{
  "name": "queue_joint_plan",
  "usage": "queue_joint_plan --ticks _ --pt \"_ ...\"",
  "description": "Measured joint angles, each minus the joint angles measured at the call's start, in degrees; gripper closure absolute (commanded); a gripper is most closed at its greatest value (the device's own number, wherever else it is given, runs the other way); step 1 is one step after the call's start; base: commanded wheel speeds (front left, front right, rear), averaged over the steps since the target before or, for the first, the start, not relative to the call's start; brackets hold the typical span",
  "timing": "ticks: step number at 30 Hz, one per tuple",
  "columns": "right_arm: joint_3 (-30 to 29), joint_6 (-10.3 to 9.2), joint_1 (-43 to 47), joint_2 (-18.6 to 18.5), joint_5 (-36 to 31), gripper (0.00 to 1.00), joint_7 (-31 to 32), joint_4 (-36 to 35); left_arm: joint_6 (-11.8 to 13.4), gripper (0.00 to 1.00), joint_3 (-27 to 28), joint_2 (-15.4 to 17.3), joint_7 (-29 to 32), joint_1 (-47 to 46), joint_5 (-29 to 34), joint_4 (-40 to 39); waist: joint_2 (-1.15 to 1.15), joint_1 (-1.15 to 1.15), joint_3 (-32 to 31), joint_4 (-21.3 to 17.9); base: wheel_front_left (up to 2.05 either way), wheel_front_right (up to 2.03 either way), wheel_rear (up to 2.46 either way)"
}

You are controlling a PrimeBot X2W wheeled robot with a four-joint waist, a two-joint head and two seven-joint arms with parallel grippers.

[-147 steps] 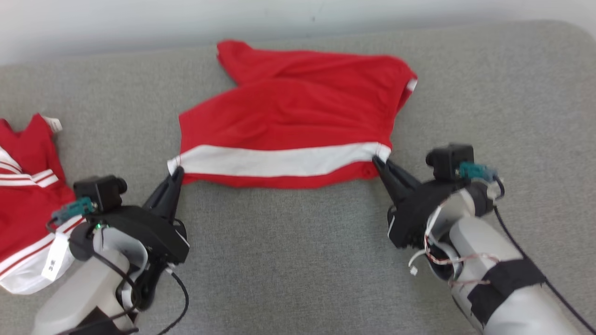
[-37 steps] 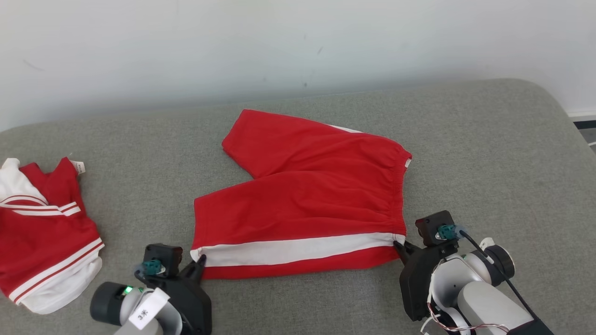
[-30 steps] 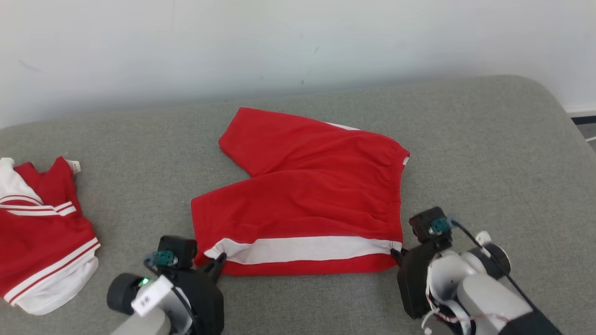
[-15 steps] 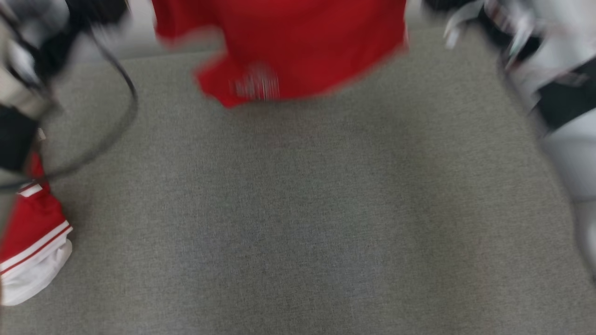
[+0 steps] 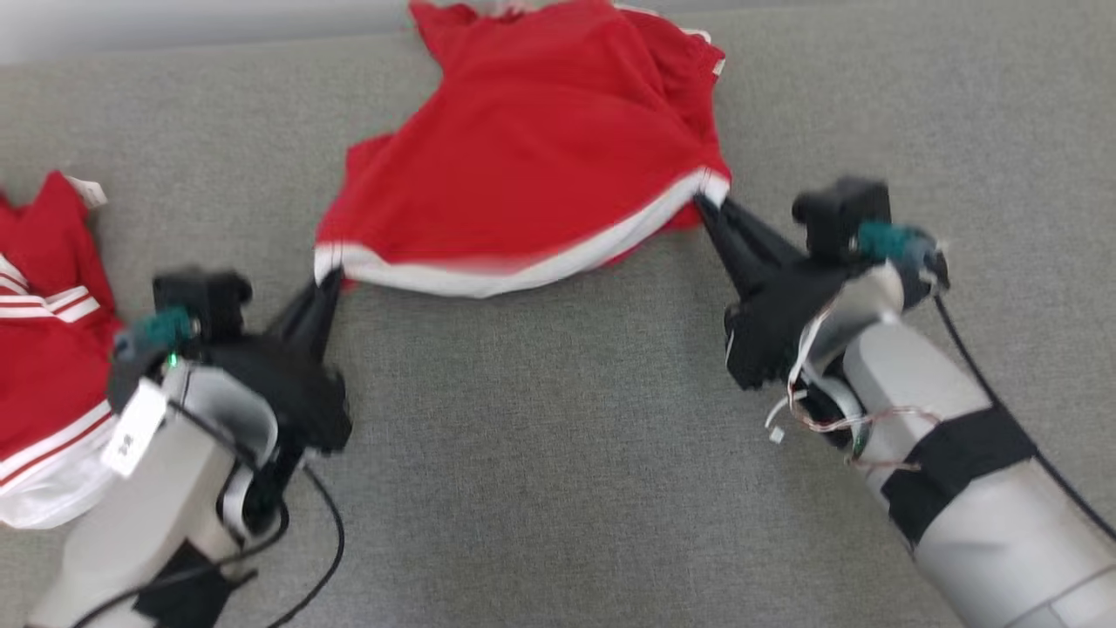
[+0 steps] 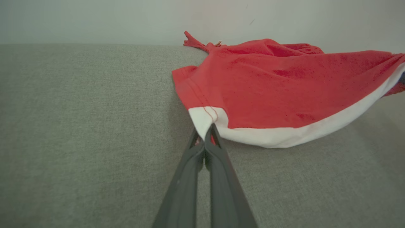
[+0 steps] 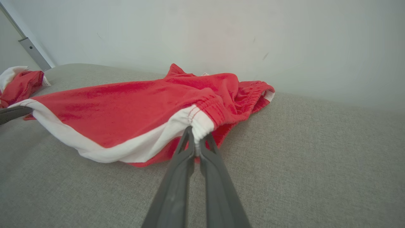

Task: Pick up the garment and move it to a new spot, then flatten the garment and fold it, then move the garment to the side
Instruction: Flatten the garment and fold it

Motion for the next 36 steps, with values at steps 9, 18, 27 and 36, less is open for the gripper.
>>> queue_joint_plan --ticks 9,18,27,36 --pt "1.6 1.48 6.3 -2.0 0.3 1.00 -2.5 4.0 -1.4 1.00 -2.5 0.8 -0.3 5.5 0.0 1.5 -0.01 0.00 -4.4 -0.6 0.00 0.00 0.00" --pt "2.8 2.32 11.9 -3.8 2.8 1.00 1.0 7.8 -1.8 1.00 -3.1 -0.2 -0.6 12.5 -2.3 2.3 -0.01 0.00 -10.1 -1.2 0.00 0.00 0.00" --pt "3.4 2.31 20.4 -4.1 3.8 1.00 2.9 9.0 0.1 1.00 -5.9 -0.3 -0.2 19.9 -2.0 2.3 -0.01 0.00 -16.4 -1.1 0.00 0.00 0.00" --pt "3.4 1.42 27.2 -5.7 5.3 1.00 5.1 7.9 2.4 1.00 -7.0 -0.1 0.7 26.7 -2.2 0.1 -0.02 0.00 -22.2 -1.0 0.00 0.00 0.00"
